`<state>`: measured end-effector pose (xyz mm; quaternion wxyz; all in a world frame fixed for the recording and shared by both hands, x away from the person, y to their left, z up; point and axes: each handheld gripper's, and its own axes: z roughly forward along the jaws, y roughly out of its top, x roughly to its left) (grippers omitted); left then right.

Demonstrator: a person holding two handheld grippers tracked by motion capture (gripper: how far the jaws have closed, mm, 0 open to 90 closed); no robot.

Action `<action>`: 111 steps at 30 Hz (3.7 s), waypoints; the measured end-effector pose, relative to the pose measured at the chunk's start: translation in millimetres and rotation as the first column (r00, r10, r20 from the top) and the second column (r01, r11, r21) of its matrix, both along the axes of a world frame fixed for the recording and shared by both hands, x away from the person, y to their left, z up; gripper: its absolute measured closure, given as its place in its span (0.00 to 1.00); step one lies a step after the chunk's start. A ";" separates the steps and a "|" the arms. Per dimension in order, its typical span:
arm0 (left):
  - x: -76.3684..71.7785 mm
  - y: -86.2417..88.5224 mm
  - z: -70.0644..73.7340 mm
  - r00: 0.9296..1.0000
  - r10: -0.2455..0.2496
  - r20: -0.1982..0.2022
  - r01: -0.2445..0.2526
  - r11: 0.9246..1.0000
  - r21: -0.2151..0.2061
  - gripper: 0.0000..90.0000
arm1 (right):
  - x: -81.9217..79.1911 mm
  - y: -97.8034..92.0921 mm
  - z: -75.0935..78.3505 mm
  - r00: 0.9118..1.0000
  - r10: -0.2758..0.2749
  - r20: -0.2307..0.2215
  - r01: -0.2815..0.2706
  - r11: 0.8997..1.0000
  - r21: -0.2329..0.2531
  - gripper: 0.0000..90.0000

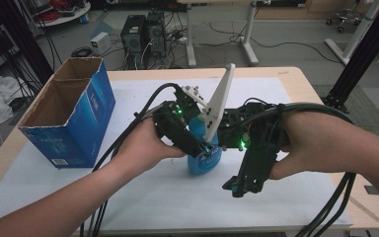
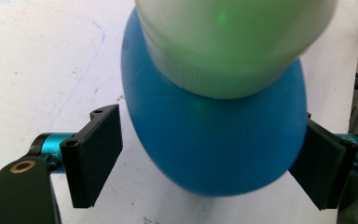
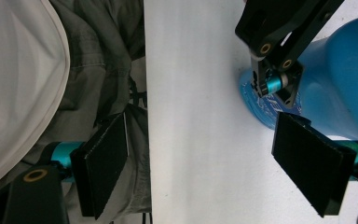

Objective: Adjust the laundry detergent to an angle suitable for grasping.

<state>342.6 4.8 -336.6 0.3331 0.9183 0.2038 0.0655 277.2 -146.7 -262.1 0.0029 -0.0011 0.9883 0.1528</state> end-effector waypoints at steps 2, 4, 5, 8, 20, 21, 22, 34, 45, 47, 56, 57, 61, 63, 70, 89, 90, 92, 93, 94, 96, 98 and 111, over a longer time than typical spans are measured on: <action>-0.2 -0.6 -1.4 1.000 0.005 0.002 -0.005 1.000 0.001 0.19 | 0.0 0.1 -0.3 1.000 -0.001 0.000 0.001 1.000 0.001 0.20; 0.5 -1.5 -2.9 1.000 0.006 0.007 -0.006 1.000 0.011 0.19 | 0.2 0.2 -0.8 1.000 0.000 -0.001 0.000 1.000 0.001 0.20; 0.7 -2.2 -4.3 1.000 0.011 0.001 -0.011 1.000 0.002 0.19 | 0.1 0.3 -1.0 1.000 -0.001 -0.001 0.001 1.000 0.001 0.20; 1.6 -3.9 -6.1 1.000 0.024 0.001 -0.024 1.000 0.000 0.19 | 0.3 0.4 -1.3 1.000 -0.003 -0.003 0.003 1.000 -0.004 0.20; 3.4 -4.5 -10.1 0.999 0.043 -0.011 -0.043 0.999 -0.016 0.26 | 0.8 -0.7 -3.0 1.000 -0.009 -0.004 0.009 1.000 -0.002 0.20; 3.5 -4.5 -10.3 0.999 0.043 -0.013 -0.043 0.999 -0.016 0.26 | 0.8 -0.7 -3.0 1.000 -0.009 -0.004 0.009 1.000 -0.002 0.20; 3.7 -4.6 -10.6 0.999 0.044 -0.013 -0.044 0.999 -0.014 0.26 | 0.7 -0.7 -3.0 1.000 -0.008 -0.003 0.008 1.000 -0.002 0.20; 4.4 -4.5 -11.3 0.998 0.057 -0.013 -0.057 0.998 -0.024 0.32 | 1.4 -1.2 -4.4 1.000 -0.012 -0.002 0.012 1.000 0.000 0.20; 3.1 -5.5 -11.2 0.998 0.060 -0.007 -0.060 0.998 -0.025 0.35 | 1.4 -1.2 -4.8 1.000 -0.010 -0.006 0.010 1.000 -0.003 0.20; 2.6 -5.7 -11.1 0.998 0.059 -0.003 -0.059 0.998 -0.024 0.35 | 1.2 -1.2 -5.1 1.000 -0.011 -0.008 0.011 1.000 -0.004 0.20; 2.3 -5.7 -10.7 0.998 0.056 -0.009 -0.056 0.998 -0.023 0.38 | 1.2 -1.6 -5.3 1.000 -0.012 -0.008 0.012 1.000 -0.005 0.20; 2.3 -5.8 -11.0 0.998 0.057 -0.009 -0.057 0.998 -0.027 0.38 | 1.4 -1.7 -5.3 1.000 -0.010 -0.009 0.010 1.000 -0.004 0.20; 2.2 -5.8 -11.0 0.999 0.051 -0.013 -0.052 0.998 -0.030 0.38 | 1.4 -1.7 -5.3 1.000 -0.011 -0.009 0.011 1.000 -0.003 0.20; 1.6 -6.1 -10.7 0.999 0.047 -0.010 -0.048 0.998 -0.028 0.41 | 1.5 -1.7 -5.6 1.000 -0.011 -0.010 0.011 1.000 0.000 0.20; 1.0 -6.1 -10.2 0.999 0.042 -0.001 -0.042 0.999 -0.030 0.44 | 1.0 -2.0 -5.8 1.000 -0.013 -0.008 0.013 1.000 0.004 0.20; 1.7 0.2 -4.0 0.999 0.010 0.044 -0.007 0.998 -0.065 0.49 | 0.6 -3.5 -6.1 1.000 -0.017 -0.009 0.017 1.000 0.009 0.20; 3.0 2.3 -2.0 0.999 0.008 0.044 -0.005 0.997 -0.080 0.49 | 0.9 -3.6 -6.0 1.000 -0.014 -0.009 0.014 1.000 0.008 0.20; 6.5 8.0 3.8 0.999 -0.013 0.044 0.017 0.996 -0.090 0.50 | 0.5 -3.5 -5.2 1.000 -0.019 -0.012 0.019 1.000 0.008 0.20; 6.5 8.0 3.8 0.999 -0.013 0.044 0.017 0.996 -0.090 0.50 | 0.5 -3.5 -5.2 1.000 -0.019 -0.012 0.019 1.000 0.008 0.20; 8.2 12.9 8.8 0.998 -0.036 0.052 0.041 0.995 -0.090 0.50 | 0.7 -3.4 -4.7 1.000 -0.013 -0.010 0.013 1.000 0.013 0.20; 9.4 16.1 11.6 0.997 -0.047 0.055 0.052 0.994 -0.097 0.50 | 0.7 -3.4 -4.5 1.000 -0.012 -0.009 0.012 1.000 0.016 0.20; 12.9 24.7 18.4 0.995 -0.089 0.054 0.094 0.991 -0.092 0.50 | 0.5 -3.5 -3.9 1.000 -0.018 -0.009 0.018 1.000 0.019 0.20; 19.4 49.9 15.6 0.952 -0.305 0.017 0.305 0.950 -0.072 0.50 | -0.3 -1.1 -3.2 1.000 -0.014 -0.006 0.014 1.000 0.016 0.20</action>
